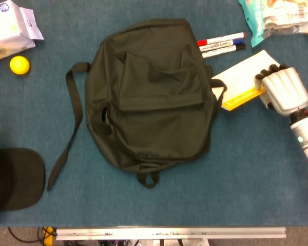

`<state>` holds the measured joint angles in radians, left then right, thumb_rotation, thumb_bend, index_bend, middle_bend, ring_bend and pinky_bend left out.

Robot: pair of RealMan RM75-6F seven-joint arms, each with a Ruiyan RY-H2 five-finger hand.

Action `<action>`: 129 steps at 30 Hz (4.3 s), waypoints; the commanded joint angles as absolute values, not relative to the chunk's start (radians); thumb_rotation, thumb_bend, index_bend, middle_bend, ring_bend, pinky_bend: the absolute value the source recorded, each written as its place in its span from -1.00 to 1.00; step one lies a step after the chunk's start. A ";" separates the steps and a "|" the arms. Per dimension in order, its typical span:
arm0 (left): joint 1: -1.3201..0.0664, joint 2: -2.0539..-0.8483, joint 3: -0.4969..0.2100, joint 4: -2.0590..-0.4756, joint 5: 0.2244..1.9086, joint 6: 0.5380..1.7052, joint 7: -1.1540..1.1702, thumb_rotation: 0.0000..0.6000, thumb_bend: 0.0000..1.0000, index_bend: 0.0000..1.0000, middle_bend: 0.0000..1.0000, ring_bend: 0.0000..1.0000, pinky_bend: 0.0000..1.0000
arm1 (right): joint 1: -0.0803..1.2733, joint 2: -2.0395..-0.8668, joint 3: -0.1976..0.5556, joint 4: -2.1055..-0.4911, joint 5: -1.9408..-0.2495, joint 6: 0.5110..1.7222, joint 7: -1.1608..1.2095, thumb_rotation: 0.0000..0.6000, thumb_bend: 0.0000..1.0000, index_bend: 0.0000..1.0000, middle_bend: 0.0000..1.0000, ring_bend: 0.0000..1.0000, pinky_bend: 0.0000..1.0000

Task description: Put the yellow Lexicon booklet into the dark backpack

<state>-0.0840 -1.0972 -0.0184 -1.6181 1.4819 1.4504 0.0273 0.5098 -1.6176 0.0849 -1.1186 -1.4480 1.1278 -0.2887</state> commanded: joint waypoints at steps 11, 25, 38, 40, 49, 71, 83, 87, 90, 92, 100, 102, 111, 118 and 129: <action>-0.087 -1.090 -0.019 -1.616 1.483 1.445 0.030 1.00 -0.41 -0.40 -0.44 -0.59 -0.56 | 0.461 -1.646 0.070 -1.060 -1.507 1.274 -0.252 1.00 -0.33 0.58 0.45 0.08 0.11; -0.135 -1.042 -0.006 -1.643 1.513 1.371 0.068 1.00 -0.41 -0.40 -0.44 -0.59 -0.56 | 0.412 -1.615 0.087 -1.021 -1.587 1.484 -0.200 1.00 -0.39 0.63 0.51 0.16 0.12; -0.247 -0.986 0.035 -1.692 1.621 1.218 0.022 1.00 -0.41 -0.40 -0.44 -0.59 -0.56 | 0.390 -1.525 0.110 -1.110 -1.596 1.537 -0.216 1.00 -0.43 0.63 0.52 0.18 0.13; -0.263 -0.986 0.037 -1.694 1.635 1.204 0.024 1.00 -0.41 -0.40 -0.44 -0.59 -0.56 | 0.386 -1.513 0.107 -1.128 -1.590 1.526 -0.213 1.00 -0.44 0.63 0.52 0.18 0.13; -0.366 -1.010 0.062 -1.673 1.722 1.092 -0.019 1.00 -0.41 -0.42 -0.44 -0.59 -0.56 | 0.389 -1.471 0.113 -1.174 -1.587 1.502 -0.223 1.00 -0.45 0.63 0.52 0.18 0.13; -0.609 -1.239 0.080 -1.552 1.848 0.913 -0.067 1.00 -0.41 -0.49 -0.51 -0.61 -0.56 | 0.362 -1.359 0.141 -1.285 -1.568 1.514 -0.256 1.00 -0.45 0.63 0.52 0.18 0.15; -0.688 -1.372 0.069 -1.452 1.830 0.891 -0.077 1.00 -0.41 -0.61 -0.63 -0.73 -0.56 | 0.343 -1.340 0.142 -1.299 -1.561 1.522 -0.254 1.00 -0.45 0.63 0.52 0.18 0.16; -0.703 -1.400 0.079 -1.424 1.829 0.891 -0.077 1.00 -0.41 -0.62 -0.64 -0.73 -0.56 | 0.336 -1.334 0.143 -1.303 -1.558 1.525 -0.248 1.00 -0.45 0.63 0.52 0.18 0.17; -0.708 -1.421 0.085 -1.413 1.821 0.895 -0.081 1.00 -0.41 -0.61 -0.64 -0.73 -0.56 | 0.332 -1.332 0.143 -1.303 -1.556 1.527 -0.244 1.00 -0.45 0.63 0.52 0.18 0.17; -0.714 -1.433 0.087 -1.406 1.816 0.893 -0.076 1.00 -0.41 -0.61 -0.64 -0.73 -0.56 | 0.330 -1.332 0.145 -1.304 -1.555 1.527 -0.240 1.00 -0.45 0.63 0.52 0.18 0.17; -0.728 -1.465 0.097 -1.414 1.792 0.892 -0.074 1.00 -0.41 -0.59 -0.64 -0.73 -0.56 | 0.326 -1.333 0.147 -1.304 -1.559 1.532 -0.233 1.00 -0.45 0.63 0.52 0.18 0.17; -0.734 -1.480 0.095 -1.414 1.784 0.892 -0.084 1.00 -0.41 -0.57 -0.64 -0.73 -0.56 | 0.326 -1.335 0.147 -1.304 -1.559 1.533 -0.229 1.00 -0.45 0.63 0.52 0.18 0.17; -0.764 -1.576 0.055 -1.367 1.725 0.882 -0.132 1.00 -0.41 -0.35 -0.49 -0.65 -0.55 | 0.320 -1.329 0.152 -1.312 -1.561 1.543 -0.218 1.00 -0.45 0.63 0.52 0.18 0.17; -0.770 -1.625 0.023 -1.329 1.665 0.889 -0.166 1.00 -0.38 0.13 -0.06 -0.20 -0.47 | 0.309 -1.320 0.157 -1.314 -1.557 1.556 -0.200 1.00 -0.45 0.64 0.53 0.18 0.18; -0.744 -1.611 -0.018 -1.353 1.579 0.939 -0.316 1.00 -0.30 0.50 0.41 0.24 -0.07 | 0.306 -1.309 0.154 -1.321 -1.571 1.560 -0.155 1.00 -0.44 0.65 0.53 0.18 0.19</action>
<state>-0.7485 -1.6274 -0.0072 -1.3380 1.5950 0.9284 -0.2648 0.3055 -1.3122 0.1562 -1.3176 -1.5674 1.5601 -0.1601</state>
